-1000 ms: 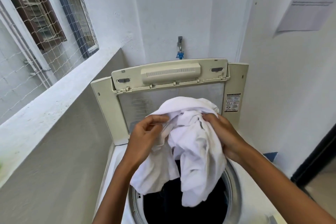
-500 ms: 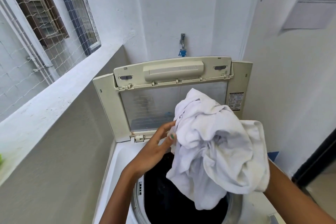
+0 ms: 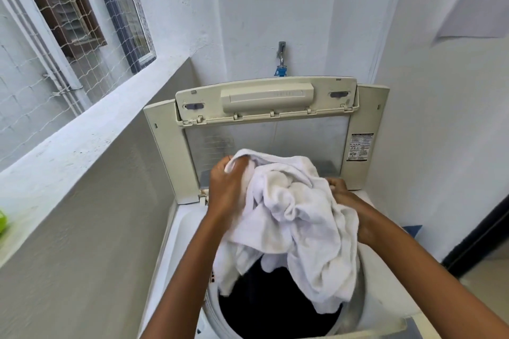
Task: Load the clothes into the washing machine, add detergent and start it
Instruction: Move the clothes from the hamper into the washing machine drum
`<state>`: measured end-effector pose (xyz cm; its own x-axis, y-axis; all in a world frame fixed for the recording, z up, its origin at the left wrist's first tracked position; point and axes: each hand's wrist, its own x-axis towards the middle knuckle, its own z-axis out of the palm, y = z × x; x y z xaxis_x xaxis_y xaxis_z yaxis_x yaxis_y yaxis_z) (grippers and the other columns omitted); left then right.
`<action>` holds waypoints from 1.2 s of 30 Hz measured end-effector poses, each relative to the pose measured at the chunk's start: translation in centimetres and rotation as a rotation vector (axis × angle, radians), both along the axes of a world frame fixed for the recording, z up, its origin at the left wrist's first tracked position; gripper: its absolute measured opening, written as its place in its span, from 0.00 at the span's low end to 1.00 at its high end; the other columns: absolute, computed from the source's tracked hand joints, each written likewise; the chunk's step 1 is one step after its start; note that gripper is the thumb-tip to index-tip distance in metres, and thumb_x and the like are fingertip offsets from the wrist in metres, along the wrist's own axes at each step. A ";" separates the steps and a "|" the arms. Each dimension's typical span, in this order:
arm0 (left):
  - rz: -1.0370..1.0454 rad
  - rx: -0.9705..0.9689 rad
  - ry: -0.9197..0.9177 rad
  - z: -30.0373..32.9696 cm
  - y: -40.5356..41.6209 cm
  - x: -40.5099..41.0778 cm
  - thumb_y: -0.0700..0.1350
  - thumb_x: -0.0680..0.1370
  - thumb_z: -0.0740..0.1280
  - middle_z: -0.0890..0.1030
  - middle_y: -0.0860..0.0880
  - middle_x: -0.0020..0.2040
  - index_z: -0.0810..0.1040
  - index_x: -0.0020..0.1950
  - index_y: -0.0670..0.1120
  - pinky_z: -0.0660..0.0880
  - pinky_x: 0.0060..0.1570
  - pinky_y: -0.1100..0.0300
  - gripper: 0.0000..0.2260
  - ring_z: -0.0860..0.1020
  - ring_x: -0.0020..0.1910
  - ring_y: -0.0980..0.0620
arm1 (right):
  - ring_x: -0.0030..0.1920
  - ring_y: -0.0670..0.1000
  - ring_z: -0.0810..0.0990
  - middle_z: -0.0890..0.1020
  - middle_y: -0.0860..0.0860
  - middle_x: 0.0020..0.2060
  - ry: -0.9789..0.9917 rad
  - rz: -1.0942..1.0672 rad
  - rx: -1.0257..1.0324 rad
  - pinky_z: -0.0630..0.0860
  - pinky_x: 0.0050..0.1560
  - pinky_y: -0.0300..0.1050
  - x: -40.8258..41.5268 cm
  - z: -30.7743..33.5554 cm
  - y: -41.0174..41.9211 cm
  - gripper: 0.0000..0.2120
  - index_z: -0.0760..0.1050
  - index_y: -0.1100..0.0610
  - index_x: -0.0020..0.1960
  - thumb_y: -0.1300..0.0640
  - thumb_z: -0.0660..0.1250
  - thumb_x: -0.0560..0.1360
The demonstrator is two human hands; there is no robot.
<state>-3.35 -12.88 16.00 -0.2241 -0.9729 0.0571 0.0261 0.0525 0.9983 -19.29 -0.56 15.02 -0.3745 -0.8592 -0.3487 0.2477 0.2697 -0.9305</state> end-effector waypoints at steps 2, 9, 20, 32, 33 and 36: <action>0.002 -0.055 0.001 1.8 -0.5 0.1 0.43 0.76 0.67 0.73 0.57 0.26 0.74 0.34 0.47 0.66 0.27 0.67 0.10 0.68 0.26 0.62 | 0.44 0.50 0.80 0.77 0.54 0.52 -0.014 0.023 -0.067 0.78 0.36 0.36 0.3 -0.5 -0.3 0.17 0.66 0.53 0.63 0.63 0.63 0.77; -0.084 -0.135 -0.051 5.9 -0.1 -1.0 0.43 0.74 0.70 0.81 0.47 0.39 0.82 0.44 0.42 0.71 0.38 0.62 0.05 0.75 0.37 0.55 | 0.61 0.53 0.77 0.70 0.51 0.65 0.251 0.241 -0.210 0.78 0.54 0.51 1.9 -1.0 -1.3 0.30 0.74 0.40 0.58 0.43 0.79 0.58; -0.079 -0.362 -0.140 7.2 -3.6 2.3 0.40 0.68 0.76 0.83 0.51 0.41 0.81 0.43 0.44 0.74 0.44 0.67 0.07 0.78 0.39 0.58 | 0.36 0.54 0.78 0.78 0.53 0.37 0.610 -0.347 -0.353 0.77 0.35 0.46 -3.4 3.3 -1.8 0.09 0.68 0.50 0.40 0.58 0.61 0.78; 0.178 -0.812 -1.181 11.4 -3.4 4.3 0.58 0.75 0.66 0.80 0.39 0.55 0.78 0.50 0.46 0.70 0.47 0.53 0.16 0.77 0.55 0.37 | 0.30 0.41 0.68 0.69 0.44 0.31 0.985 -0.561 -0.518 0.65 0.34 0.38 -4.7 12.6 -1.8 0.10 0.62 0.46 0.39 0.48 0.56 0.78; 0.214 -0.766 -1.058 11.6 -3.6 4.4 0.56 0.76 0.65 0.81 0.39 0.53 0.79 0.48 0.45 0.69 0.46 0.53 0.15 0.78 0.54 0.38 | 0.32 0.43 0.70 0.70 0.44 0.32 0.959 -0.553 -0.515 0.68 0.37 0.41 -4.6 12.9 -1.9 0.09 0.63 0.45 0.39 0.48 0.56 0.78; -0.008 -0.417 -0.493 11.9 -4.1 4.4 0.52 0.74 0.64 0.79 0.44 0.42 0.76 0.42 0.48 0.68 0.42 0.57 0.08 0.77 0.41 0.48 | 0.34 0.46 0.77 0.75 0.45 0.36 0.731 -0.453 -0.534 0.75 0.34 0.42 -3.5 14.0 -1.6 0.09 0.65 0.47 0.40 0.49 0.57 0.79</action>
<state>1.09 -17.01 27.92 -0.3281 -0.8895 0.3181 -0.4282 0.4402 0.7892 -22.78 -2.18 29.03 -0.6721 -0.5596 0.4849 -0.4556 -0.2038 -0.8666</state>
